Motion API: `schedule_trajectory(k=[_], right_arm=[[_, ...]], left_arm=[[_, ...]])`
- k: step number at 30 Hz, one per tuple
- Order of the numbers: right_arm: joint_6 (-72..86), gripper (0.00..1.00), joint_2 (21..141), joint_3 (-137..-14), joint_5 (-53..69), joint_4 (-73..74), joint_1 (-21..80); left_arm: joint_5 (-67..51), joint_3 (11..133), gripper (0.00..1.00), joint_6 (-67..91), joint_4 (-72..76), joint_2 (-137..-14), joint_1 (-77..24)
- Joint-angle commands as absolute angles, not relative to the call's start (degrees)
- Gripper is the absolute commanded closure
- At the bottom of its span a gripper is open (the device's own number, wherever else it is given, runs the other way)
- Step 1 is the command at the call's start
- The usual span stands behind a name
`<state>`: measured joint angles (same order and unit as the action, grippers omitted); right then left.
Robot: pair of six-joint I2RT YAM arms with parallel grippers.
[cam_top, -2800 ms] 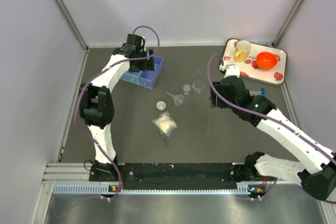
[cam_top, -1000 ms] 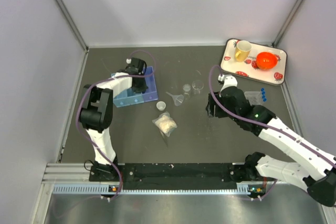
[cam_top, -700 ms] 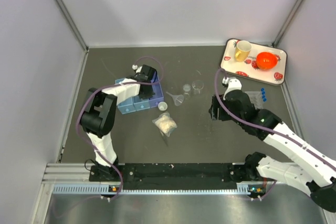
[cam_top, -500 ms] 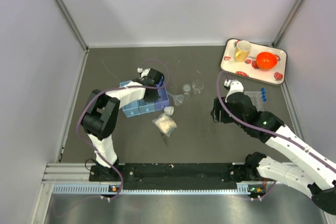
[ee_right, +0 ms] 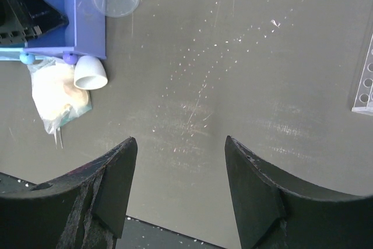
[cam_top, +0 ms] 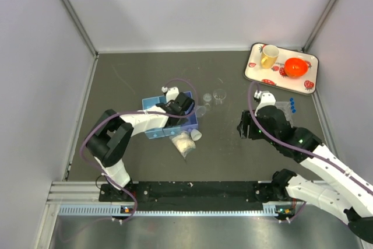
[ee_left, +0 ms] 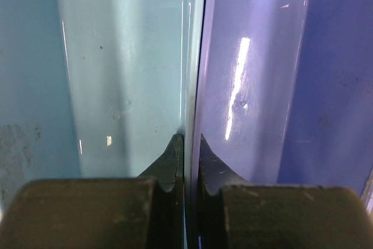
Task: Organize the chemistry lab equipment
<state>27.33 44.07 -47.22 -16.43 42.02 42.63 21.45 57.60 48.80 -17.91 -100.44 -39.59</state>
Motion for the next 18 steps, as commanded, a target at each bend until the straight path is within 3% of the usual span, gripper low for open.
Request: schedule_trajectory(k=[1, 18], right_arm=[[28.5, 0.38, 42.6, -46.8, -17.1, 43.2, 43.5], [29.2, 0.38, 42.3, -45.8, -17.8, 44.9, 43.9]], left_arm=[[10.7, 49.7, 1.0, 65.2, -12.6, -106.6, -45.3], [16.8, 50.5, 1.0, 72.3, -13.9, -105.8, -54.5]])
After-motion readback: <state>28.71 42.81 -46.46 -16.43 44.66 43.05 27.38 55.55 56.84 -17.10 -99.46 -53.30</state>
